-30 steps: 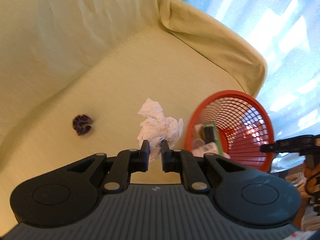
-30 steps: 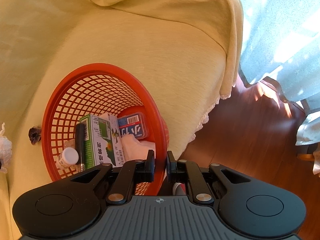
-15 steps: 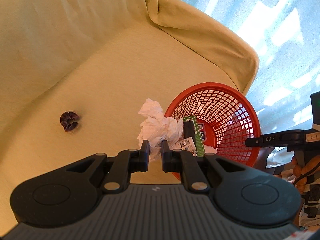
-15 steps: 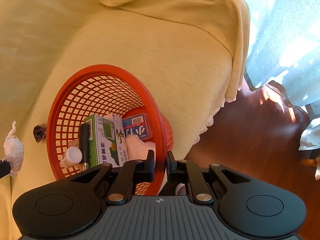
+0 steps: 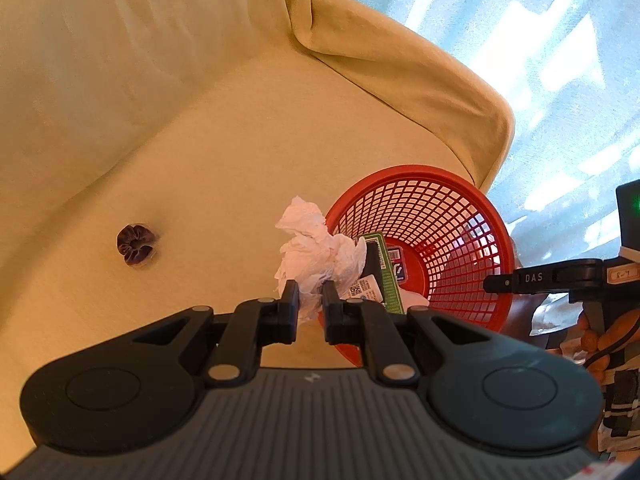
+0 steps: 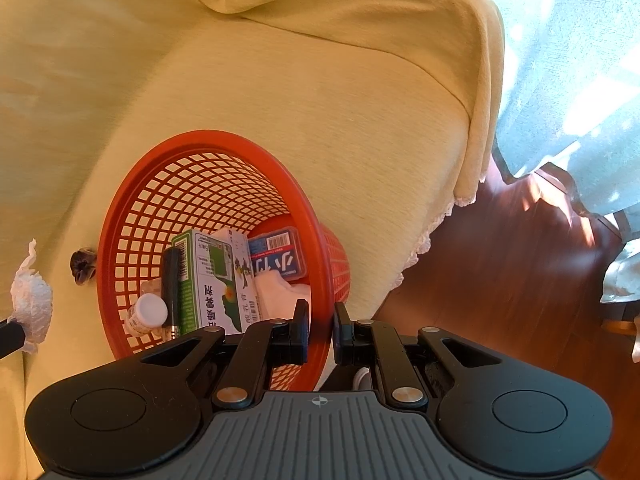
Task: Organize objects
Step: 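Carry the tissue over the wastebasket held by the right gripper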
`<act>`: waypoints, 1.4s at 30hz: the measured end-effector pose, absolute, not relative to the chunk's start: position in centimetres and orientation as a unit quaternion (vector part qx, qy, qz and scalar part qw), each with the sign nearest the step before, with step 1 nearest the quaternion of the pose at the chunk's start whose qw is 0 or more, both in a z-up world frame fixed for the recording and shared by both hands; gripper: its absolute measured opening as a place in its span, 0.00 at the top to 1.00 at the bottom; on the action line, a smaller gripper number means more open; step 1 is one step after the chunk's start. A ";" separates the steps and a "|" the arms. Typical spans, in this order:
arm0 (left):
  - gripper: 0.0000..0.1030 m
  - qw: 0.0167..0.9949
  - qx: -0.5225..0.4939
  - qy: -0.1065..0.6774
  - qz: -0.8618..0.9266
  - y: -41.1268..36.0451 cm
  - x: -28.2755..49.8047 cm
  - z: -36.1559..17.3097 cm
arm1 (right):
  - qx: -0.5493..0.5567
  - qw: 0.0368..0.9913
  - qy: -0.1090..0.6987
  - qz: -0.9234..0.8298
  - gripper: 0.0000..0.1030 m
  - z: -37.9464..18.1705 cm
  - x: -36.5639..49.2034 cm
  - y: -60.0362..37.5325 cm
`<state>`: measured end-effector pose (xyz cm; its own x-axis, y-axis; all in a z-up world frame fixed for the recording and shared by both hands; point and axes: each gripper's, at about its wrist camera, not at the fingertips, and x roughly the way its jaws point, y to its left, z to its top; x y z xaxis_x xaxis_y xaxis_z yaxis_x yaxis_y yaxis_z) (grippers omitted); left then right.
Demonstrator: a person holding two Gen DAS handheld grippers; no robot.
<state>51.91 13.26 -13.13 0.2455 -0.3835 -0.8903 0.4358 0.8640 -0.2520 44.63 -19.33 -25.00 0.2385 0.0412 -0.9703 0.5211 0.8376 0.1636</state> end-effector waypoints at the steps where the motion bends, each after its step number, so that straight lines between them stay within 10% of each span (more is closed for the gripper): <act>1: 0.92 0.789 0.023 0.556 -0.261 13.2 51.9 -13.1 | 0.236 0.751 0.596 -0.160 0.92 -25.0 44.6 -19.3; 42: 0.92 0.759 0.045 0.571 -0.310 7.7 51.4 -13.5 | 0.235 0.753 0.596 -0.151 0.92 -25.1 45.0 -19.7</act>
<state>51.39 7.69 -13.50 0.1551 -0.4200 -0.8941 0.5217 0.8034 -0.2869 45.02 -19.66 -25.08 0.2441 0.0534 -0.9683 0.5072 0.8440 0.1744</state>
